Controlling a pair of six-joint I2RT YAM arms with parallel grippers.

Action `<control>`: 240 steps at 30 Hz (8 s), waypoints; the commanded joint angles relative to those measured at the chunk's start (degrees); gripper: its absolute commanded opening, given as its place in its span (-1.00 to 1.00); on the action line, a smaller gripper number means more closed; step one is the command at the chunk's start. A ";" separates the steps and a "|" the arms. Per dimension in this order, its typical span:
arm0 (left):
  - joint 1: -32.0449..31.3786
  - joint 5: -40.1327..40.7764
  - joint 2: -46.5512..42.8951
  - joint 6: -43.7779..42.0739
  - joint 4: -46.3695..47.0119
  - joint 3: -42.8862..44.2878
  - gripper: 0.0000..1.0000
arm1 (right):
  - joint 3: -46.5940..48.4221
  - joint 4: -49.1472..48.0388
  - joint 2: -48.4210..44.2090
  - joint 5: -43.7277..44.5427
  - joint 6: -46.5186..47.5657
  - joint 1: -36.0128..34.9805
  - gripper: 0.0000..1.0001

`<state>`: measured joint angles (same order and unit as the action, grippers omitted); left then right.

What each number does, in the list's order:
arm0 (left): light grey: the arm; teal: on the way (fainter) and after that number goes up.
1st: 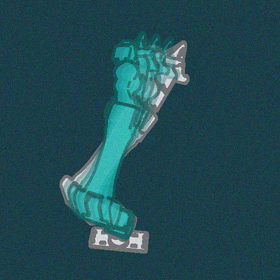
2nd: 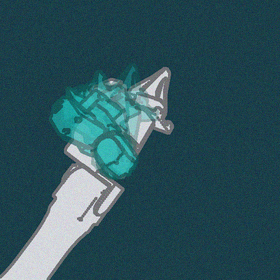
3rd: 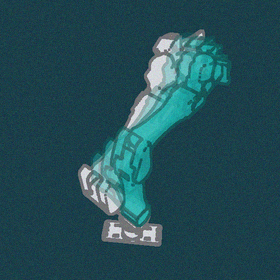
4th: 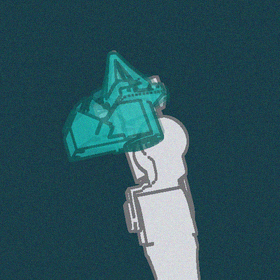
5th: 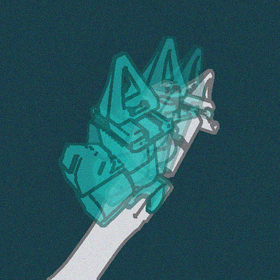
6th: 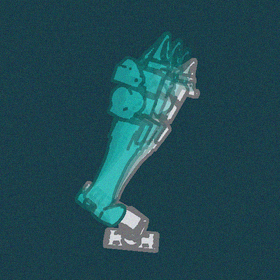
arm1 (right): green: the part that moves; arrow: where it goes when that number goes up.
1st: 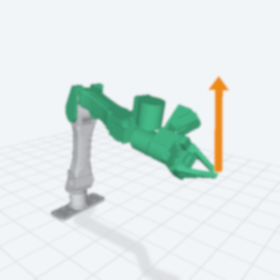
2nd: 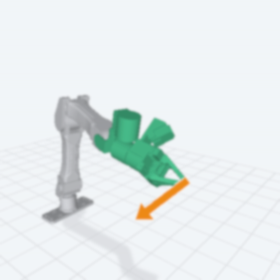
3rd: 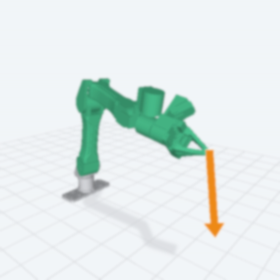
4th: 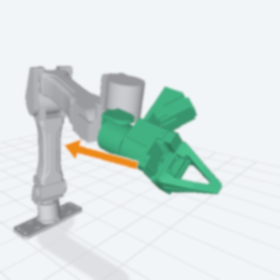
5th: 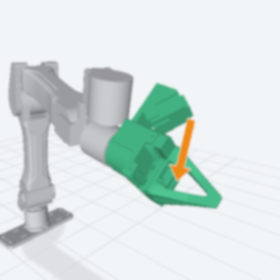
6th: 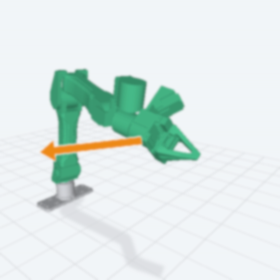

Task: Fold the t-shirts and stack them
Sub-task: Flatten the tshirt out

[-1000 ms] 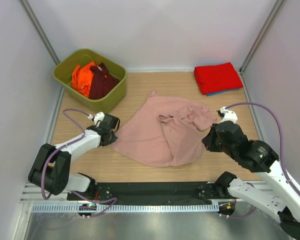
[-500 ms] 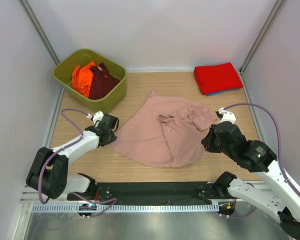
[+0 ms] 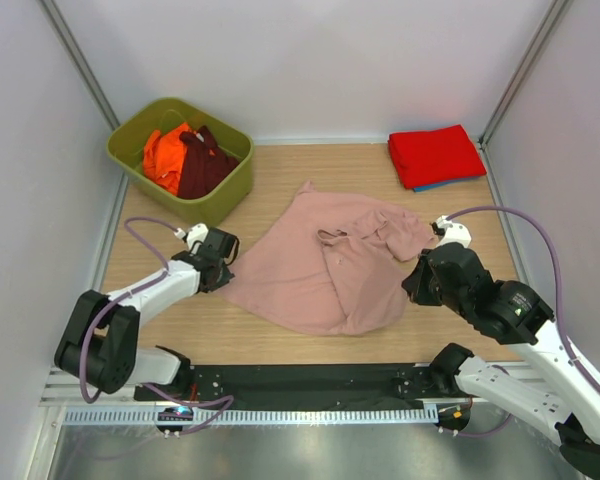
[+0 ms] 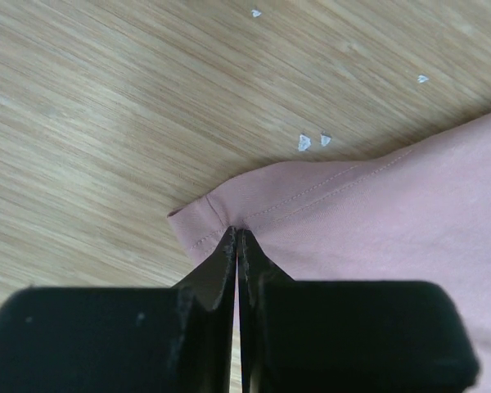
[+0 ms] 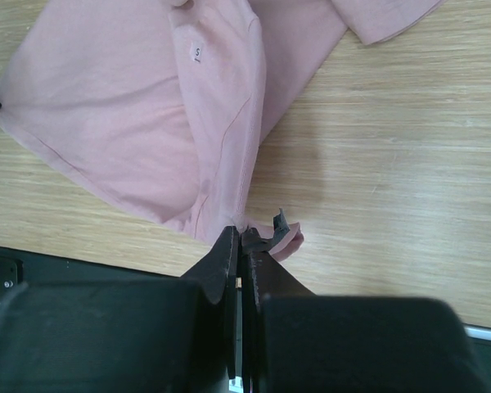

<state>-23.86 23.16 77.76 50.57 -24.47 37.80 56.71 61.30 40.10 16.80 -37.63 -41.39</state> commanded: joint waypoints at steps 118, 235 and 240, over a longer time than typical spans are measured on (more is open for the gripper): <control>-5.50 2.07 -9.38 13.59 -8.58 -7.48 -0.49 | 2.71 -3.38 1.65 -0.01 1.33 0.17 -0.98; -4.53 9.28 -30.81 -30.35 9.36 54.84 -0.99 | 58.78 -36.96 15.99 -13.37 21.10 53.08 -0.98; -4.44 8.13 -36.00 -29.21 6.19 54.13 -0.99 | 61.59 -33.80 11.68 -12.58 21.89 53.08 -0.98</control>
<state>-28.86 29.87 45.32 20.88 -20.05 90.11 114.65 29.30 54.78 1.98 -17.61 11.38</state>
